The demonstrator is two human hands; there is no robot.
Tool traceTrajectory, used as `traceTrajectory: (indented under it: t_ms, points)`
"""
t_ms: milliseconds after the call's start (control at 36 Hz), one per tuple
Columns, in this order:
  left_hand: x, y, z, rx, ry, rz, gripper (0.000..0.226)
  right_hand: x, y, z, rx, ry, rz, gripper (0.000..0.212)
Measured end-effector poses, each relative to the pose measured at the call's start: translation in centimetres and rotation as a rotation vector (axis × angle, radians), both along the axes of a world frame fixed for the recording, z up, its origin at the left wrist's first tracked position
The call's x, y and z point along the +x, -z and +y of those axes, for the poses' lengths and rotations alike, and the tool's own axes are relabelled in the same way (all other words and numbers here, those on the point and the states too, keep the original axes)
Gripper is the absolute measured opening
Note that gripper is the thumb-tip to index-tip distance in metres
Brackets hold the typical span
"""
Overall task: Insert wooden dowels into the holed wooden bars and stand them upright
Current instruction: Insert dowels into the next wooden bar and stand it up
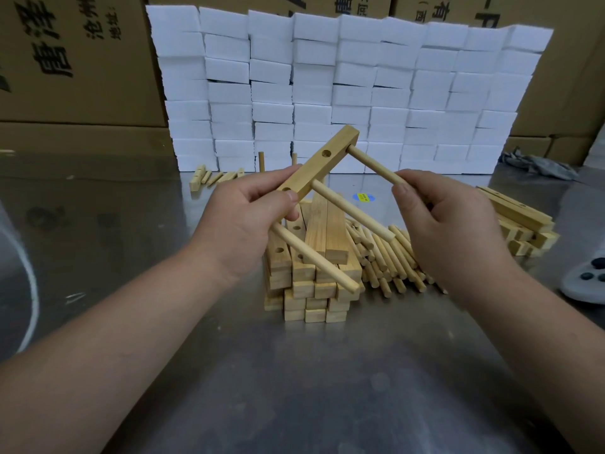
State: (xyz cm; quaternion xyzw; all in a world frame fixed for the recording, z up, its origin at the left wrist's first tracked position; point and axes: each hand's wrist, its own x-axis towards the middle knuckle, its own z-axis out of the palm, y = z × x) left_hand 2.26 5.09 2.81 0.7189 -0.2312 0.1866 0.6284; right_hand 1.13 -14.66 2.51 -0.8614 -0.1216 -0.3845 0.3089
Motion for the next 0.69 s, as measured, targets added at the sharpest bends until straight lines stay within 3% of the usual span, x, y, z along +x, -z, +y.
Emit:
traceTrajectory:
  t_ms: [694]
  points:
    - [-0.4,-0.43,-0.01,0.015,-0.001,-0.005,0.035,-0.16,0.13,0.3,-0.075,0.038,-0.025,0.025]
